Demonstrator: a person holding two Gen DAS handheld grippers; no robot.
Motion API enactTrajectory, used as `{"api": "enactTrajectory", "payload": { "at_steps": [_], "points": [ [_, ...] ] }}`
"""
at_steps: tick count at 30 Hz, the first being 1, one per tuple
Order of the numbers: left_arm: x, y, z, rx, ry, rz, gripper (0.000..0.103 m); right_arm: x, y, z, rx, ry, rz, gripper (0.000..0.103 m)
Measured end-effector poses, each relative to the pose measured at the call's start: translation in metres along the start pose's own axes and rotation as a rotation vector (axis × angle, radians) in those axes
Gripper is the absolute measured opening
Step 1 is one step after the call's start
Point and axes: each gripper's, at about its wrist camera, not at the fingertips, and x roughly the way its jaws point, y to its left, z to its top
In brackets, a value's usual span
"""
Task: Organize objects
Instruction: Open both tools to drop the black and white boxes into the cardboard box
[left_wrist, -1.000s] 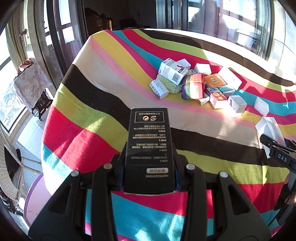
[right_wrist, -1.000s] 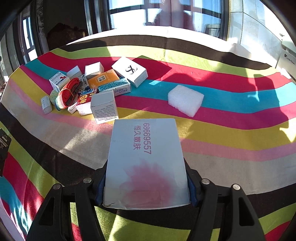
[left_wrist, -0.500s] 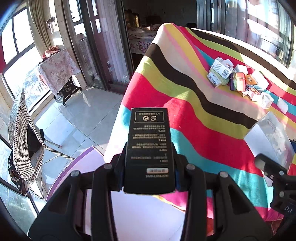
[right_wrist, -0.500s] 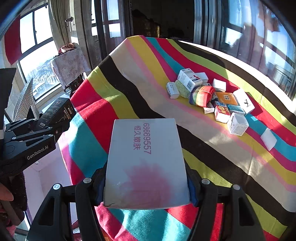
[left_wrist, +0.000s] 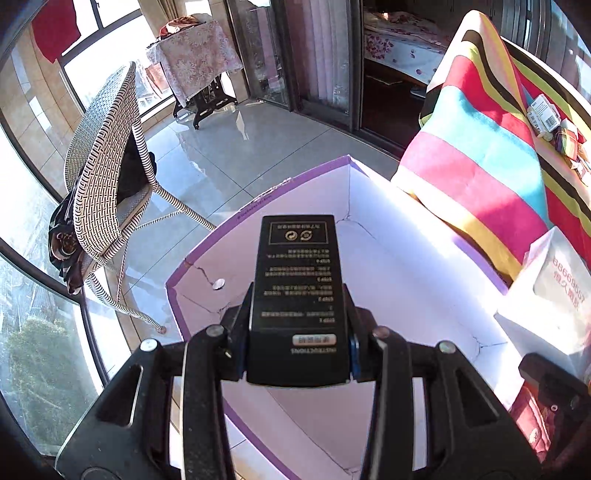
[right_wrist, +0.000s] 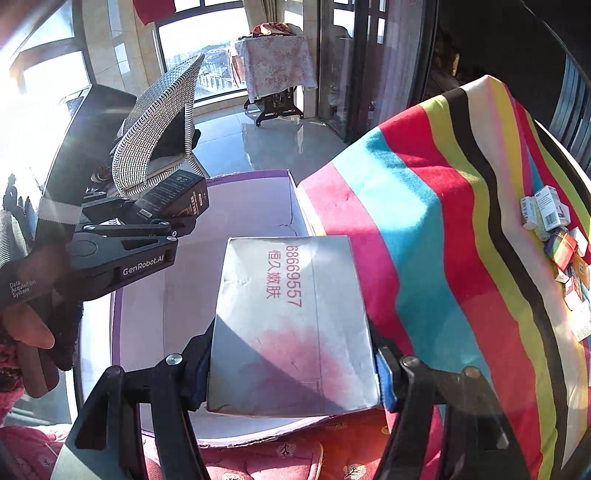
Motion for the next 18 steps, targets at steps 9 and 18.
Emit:
{"api": "enactTrajectory", "payload": {
  "at_steps": [9,18],
  "points": [
    [-0.001,0.007,0.002,-0.036,-0.057,0.041,0.077,0.004,-0.002,-0.004,0.014,0.002,0.044,0.068],
    [-0.016,-0.015,0.026,-0.001,-0.108,0.004,0.084,-0.002,-0.034,-0.006,0.090,-0.013,0.061,0.070]
  ]
}}
